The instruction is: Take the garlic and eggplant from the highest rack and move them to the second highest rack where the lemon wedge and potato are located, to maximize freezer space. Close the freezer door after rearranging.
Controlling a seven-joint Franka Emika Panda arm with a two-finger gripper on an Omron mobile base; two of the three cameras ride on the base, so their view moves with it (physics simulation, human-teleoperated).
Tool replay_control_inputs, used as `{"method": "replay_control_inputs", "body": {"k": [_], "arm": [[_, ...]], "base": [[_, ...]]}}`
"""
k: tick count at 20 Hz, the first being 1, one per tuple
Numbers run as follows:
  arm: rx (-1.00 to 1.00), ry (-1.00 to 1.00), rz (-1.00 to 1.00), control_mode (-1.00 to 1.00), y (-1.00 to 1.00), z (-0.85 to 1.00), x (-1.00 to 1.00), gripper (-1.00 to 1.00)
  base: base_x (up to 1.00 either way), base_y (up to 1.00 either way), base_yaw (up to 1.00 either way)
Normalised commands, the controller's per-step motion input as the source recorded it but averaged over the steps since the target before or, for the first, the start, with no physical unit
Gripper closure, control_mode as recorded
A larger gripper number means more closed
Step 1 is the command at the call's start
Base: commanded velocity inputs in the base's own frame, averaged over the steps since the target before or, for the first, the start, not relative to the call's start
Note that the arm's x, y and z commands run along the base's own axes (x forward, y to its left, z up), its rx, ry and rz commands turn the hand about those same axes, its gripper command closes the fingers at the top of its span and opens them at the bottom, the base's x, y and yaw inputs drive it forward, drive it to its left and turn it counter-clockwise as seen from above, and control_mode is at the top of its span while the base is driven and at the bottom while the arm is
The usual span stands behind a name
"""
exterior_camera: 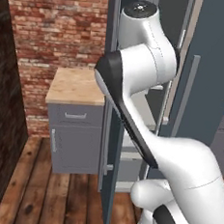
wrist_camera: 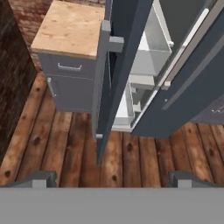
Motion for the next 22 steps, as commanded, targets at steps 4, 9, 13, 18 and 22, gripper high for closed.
{"method": "replay_control_inputs", "body": {"k": [4,9,13,18,22], "arm": [[-0.02,-0.05,0.00,-1.00,0.53,0.00,0.43,1.00],[0.00,-0.09,0.00,-1.00,0.35,-0.07,0.32,1.00],[-0.03,0.00,0.00,-1.00,0.00,-0.61,0.63,1.00],[-0.13,-0.04,0.01,-1.00,0.00,-0.96,0.52,1.00],[-0.11,-0.19,0.02,-1.00,0.00,-0.75,0.16,1.00]], "base": [[0.00,0.00,0.00],[0.00,0.00,0.00],[0.00,0.00,0.00],[0.00,0.00,0.00],[0.00,0.00,0.00]]}}
